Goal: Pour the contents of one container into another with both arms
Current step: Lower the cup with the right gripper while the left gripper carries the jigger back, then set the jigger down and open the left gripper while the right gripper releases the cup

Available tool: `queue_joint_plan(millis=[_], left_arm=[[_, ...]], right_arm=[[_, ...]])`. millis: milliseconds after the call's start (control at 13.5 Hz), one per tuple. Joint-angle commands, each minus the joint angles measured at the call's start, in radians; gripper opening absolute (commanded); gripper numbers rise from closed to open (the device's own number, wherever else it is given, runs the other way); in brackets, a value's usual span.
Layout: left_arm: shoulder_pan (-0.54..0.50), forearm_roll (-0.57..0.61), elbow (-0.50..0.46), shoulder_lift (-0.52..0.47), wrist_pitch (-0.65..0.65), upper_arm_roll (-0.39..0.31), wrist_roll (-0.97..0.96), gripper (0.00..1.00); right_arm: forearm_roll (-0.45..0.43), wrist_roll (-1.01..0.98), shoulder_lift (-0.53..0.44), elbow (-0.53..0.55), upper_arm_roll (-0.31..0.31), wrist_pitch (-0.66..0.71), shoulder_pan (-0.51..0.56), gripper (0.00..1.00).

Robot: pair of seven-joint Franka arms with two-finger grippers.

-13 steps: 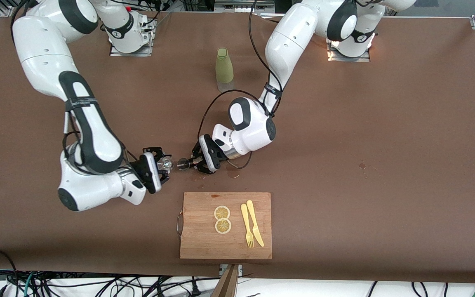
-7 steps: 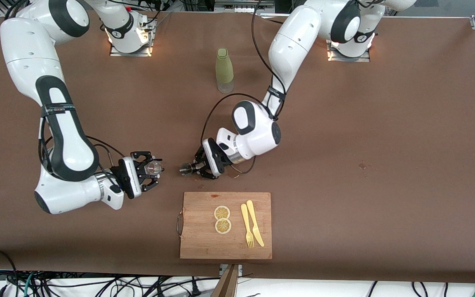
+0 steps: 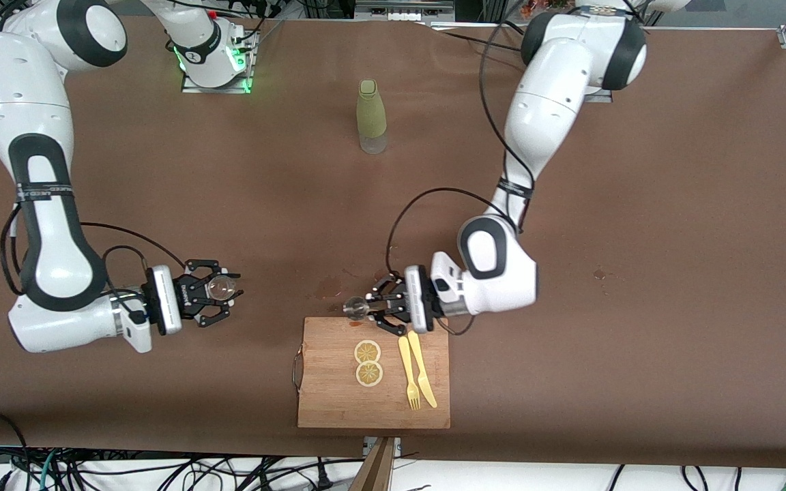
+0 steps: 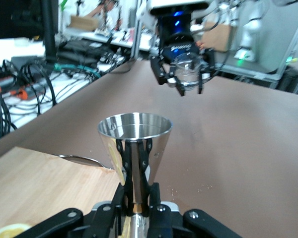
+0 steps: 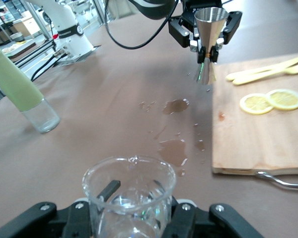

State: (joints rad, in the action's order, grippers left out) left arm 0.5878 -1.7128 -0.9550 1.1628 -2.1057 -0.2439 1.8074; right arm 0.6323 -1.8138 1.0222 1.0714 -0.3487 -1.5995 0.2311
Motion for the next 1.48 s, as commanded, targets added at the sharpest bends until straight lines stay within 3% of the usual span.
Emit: queue_joint_plan(millis=[0,148,297,445,668,1113,1409], left_arm=[[-0.095,0.008,-0.16,-0.103,0.193,0.043,0.18,0.0],[-0.182,0.093,-0.238,-0.149,0.37,0.043,0.266,0.0],[-0.258,0.178,-0.283,-0.173,0.525,0.043,0.337,0.0],[-0.331,0.283,-0.294,-0.18,0.643,0.041,0.395,0.0],[-0.449,0.447,-0.294,-0.181,0.798,0.041,0.49,0.0],[-0.606,0.686,-0.288,-0.138,0.937,0.04,0.717,0.0],[-0.652,0.765,-0.284,-0.097,0.981,0.029,0.849,0.0]], right_arm=[[0.076,-0.112,-0.011,0.077,-0.006,-0.051,0.056,0.38],[0.098,-0.192,-0.008,0.12,0.008,-0.085,0.086,0.38],[0.18,-0.29,-0.002,0.166,0.054,-0.106,0.096,0.38],[0.278,-0.398,0.018,0.193,0.112,-0.105,0.096,0.38],[0.308,-0.482,0.044,0.194,0.14,-0.099,0.103,0.38],[0.403,-0.565,0.072,0.24,0.169,-0.108,0.119,0.38],[0.415,-0.585,0.091,0.24,0.18,-0.106,0.12,0.4]])
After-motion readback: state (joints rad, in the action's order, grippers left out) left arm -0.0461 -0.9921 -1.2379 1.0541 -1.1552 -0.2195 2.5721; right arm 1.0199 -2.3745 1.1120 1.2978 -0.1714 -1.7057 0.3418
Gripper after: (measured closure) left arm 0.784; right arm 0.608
